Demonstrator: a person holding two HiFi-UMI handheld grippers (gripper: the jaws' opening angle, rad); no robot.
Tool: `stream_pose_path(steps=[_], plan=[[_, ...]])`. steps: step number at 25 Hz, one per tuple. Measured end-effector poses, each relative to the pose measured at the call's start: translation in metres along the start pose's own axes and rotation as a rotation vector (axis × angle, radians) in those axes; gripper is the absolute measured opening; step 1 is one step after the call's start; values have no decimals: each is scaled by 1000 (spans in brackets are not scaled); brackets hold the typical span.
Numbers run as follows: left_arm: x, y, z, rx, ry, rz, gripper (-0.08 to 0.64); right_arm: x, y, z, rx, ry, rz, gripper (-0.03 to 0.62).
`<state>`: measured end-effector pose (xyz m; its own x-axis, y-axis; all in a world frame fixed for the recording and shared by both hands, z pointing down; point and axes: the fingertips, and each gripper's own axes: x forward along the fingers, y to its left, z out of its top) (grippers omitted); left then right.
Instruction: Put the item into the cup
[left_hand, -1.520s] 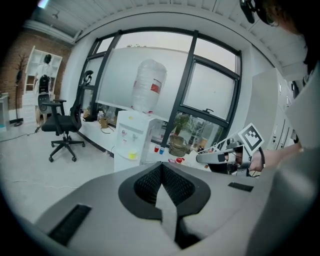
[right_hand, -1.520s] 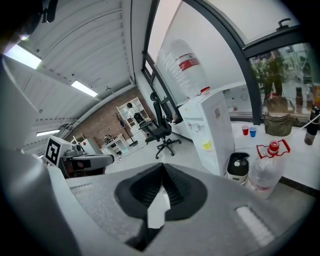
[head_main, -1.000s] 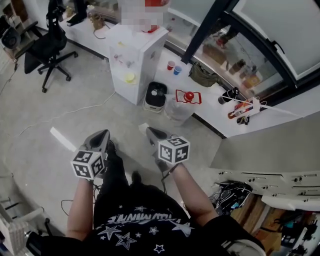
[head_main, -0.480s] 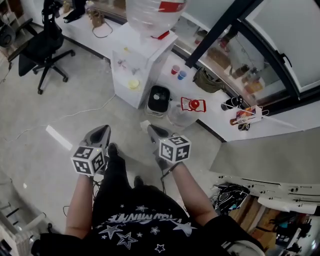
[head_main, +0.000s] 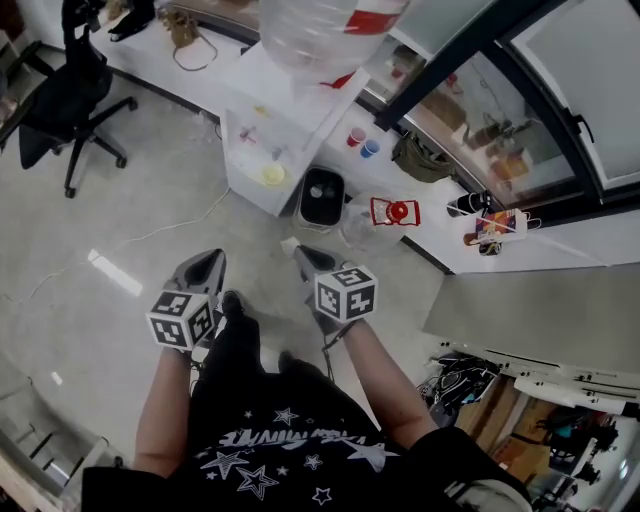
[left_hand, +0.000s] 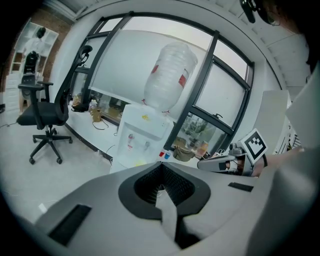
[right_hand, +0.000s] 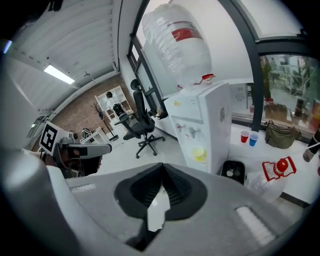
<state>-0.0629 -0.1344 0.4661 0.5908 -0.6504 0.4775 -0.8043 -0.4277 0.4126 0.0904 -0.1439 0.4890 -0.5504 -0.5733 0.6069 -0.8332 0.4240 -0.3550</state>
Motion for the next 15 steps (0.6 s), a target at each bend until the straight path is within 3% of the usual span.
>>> stream_pose_path(steps=[15], plan=[[55,85,11,-16,78,-87,6,92,-17,29,102,-8,-127,2]])
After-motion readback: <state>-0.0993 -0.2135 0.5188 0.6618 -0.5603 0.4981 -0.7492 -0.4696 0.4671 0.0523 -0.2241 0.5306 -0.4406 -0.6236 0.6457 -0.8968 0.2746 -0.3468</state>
